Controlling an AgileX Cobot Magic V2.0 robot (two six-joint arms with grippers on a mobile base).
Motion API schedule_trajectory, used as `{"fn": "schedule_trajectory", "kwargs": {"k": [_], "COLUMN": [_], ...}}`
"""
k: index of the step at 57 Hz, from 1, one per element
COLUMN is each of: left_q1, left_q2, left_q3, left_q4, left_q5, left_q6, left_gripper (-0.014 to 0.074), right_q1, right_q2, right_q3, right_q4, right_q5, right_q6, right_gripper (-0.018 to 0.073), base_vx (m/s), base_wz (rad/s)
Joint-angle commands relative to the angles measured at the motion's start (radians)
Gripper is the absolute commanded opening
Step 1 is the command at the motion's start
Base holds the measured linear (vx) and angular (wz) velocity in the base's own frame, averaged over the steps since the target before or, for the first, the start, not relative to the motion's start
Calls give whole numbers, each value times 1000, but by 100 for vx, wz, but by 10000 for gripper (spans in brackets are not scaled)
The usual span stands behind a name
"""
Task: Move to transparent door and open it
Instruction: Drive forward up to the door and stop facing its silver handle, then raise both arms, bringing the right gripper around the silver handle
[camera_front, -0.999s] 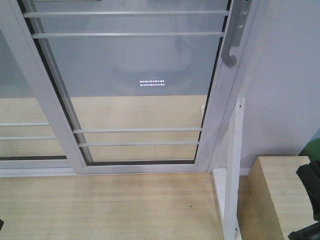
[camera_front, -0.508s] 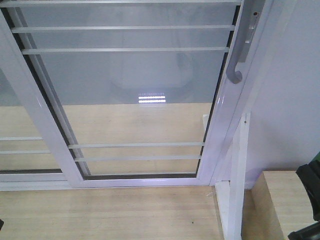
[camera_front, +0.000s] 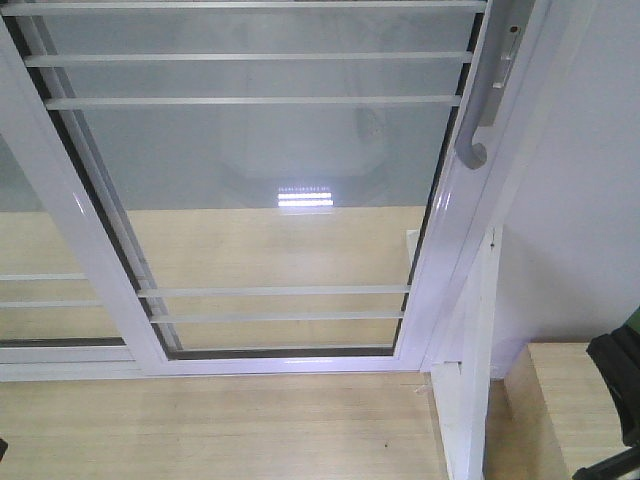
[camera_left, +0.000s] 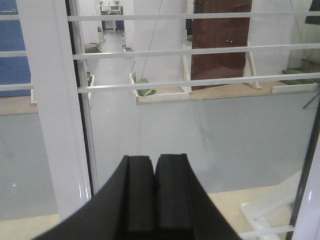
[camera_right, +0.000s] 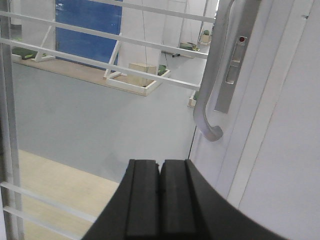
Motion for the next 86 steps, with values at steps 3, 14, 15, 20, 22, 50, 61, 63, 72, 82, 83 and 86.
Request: {"fn": "schedule_trajectory", "kwargs": {"k": [3,14,15,20,22,50,61,63,72,82,83,86], "left_q1": [-4,-4,-4,-4,-4,-4,-4,-4,-4,-4,-4,-4], "left_q2": [-4,-4,-4,-4,-4,-4,-4,-4,50,306,332,438], "left_q3": [7,7,7,7,7,7,7,6,-27,-156,-171,-237], "left_q4": [-9,-9,-9,-9,-9,-9,-10,-10,-74,-118,-118,-117], "left_q5": [-85,-85,-85,-85,-85,-125,-249,-282,-331,-408,-416,-444], "left_q6": [1,1,1,1,1,1,1,0,-7,82,92,103], "left_gripper": [3,3,3,3,3,3,3,3,3,3,3,3], "right_q1": [-1,-1,-1,-1,-1,-1,-1,-1,-1,-1,-1,-1], "right_q2": [19,19,19,19,19,19,19,19,72,292,329,433], "right_q3": [1,1,1,1,1,1,0,0,-19,-148,-169,-231], "right_q4": [-9,-9,-9,-9,-9,-9,-9,-9,31,179,193,252], "right_q5": [-79,-79,-79,-79,-79,-159,-281,-307,-349,-389,-402,-438], "right_q6": [-3,-3,-3,-3,-3,-3,-5,-4,-12,-125,-139,-202], "right_gripper": [-3,-3,-3,-3,-3,-3,-3,-3,-3,-3,-3,-3], "base_vx": [0,0,0,0,0,0,0,0,0,0,0,0], "base_wz": [-1,0,0,0,0,0,0,0,0,0,0,0]}}
